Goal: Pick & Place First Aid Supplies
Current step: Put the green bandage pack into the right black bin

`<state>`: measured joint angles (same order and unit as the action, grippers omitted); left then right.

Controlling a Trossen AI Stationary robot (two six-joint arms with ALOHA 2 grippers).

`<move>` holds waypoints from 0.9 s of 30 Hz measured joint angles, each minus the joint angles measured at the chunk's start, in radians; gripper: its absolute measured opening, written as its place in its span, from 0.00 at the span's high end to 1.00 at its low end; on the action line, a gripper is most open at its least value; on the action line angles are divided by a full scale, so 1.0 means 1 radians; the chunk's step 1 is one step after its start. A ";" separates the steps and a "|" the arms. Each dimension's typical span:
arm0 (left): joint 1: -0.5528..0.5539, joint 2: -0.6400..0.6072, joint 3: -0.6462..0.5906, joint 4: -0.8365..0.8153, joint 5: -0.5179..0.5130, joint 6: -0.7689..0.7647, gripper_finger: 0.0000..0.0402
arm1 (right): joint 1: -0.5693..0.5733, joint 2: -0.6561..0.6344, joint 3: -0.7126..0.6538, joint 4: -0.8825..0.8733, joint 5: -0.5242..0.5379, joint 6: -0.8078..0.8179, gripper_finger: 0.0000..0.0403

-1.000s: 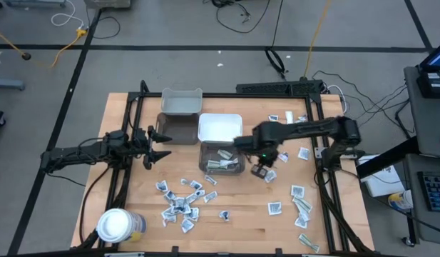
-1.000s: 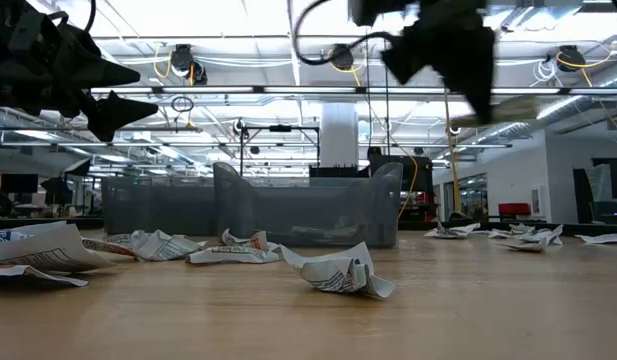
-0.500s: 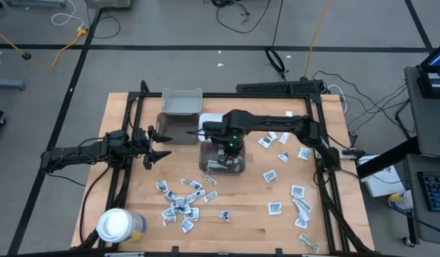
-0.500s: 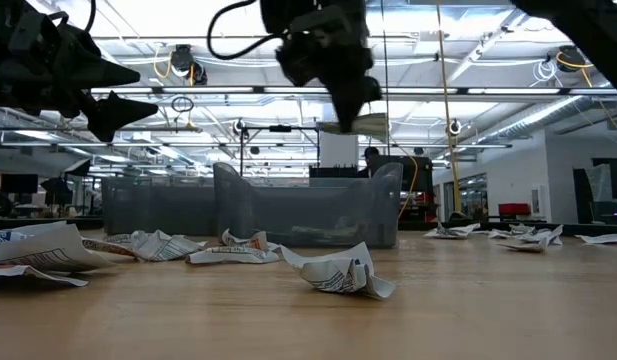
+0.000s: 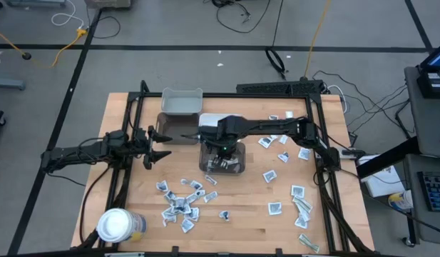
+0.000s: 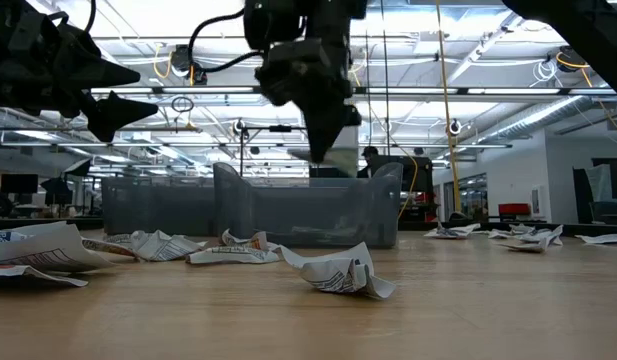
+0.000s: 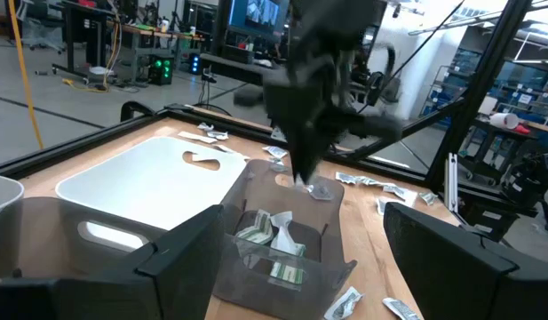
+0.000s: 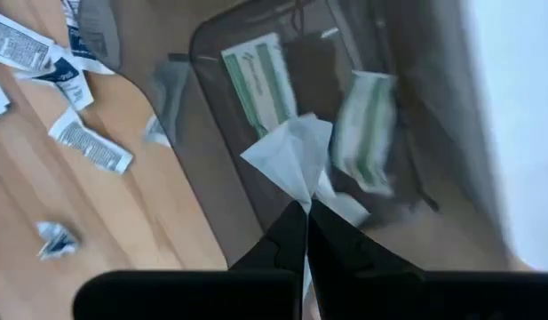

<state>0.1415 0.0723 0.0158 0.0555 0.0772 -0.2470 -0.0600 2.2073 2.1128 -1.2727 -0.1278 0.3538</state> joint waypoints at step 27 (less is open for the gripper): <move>0.000 0.000 0.000 0.000 0.000 0.000 0.23 | 0.005 -0.009 -0.263 0.303 0.053 -0.080 0.49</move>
<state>0.1417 0.0723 0.0156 0.0555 0.0772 -0.2470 -0.0555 2.1986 1.8500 -0.9694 -0.0744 0.2741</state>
